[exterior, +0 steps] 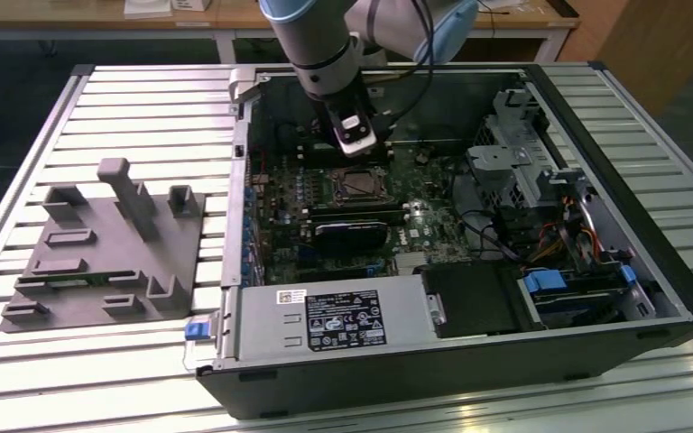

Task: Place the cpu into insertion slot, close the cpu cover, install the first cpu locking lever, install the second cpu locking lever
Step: 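Install the first cpu locking lever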

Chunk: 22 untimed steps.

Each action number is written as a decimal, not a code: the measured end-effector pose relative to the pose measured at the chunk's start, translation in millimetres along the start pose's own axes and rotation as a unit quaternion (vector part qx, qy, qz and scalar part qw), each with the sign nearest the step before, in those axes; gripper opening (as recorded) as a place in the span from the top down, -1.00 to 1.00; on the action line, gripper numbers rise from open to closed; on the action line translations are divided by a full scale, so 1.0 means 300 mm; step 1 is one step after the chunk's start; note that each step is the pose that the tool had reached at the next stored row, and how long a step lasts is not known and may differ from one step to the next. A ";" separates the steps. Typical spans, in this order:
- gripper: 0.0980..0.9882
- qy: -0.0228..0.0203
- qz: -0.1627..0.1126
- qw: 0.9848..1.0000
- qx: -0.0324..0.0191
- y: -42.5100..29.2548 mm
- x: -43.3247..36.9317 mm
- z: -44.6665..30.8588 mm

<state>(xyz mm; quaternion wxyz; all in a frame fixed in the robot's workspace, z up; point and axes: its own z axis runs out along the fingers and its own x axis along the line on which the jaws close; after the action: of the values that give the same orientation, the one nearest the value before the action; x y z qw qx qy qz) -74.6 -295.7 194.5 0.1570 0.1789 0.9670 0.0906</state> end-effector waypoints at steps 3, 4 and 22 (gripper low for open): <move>0.98 -0.001 0.006 1.000 0.002 0.002 0.002 0.002; 0.98 -0.002 0.007 1.000 0.002 0.004 0.003 0.003; 0.98 -0.004 0.019 1.000 0.005 0.000 0.011 0.025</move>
<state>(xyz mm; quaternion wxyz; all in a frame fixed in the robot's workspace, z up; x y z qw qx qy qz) -75.0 -293.5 186.7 0.1585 0.1983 0.9633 0.0877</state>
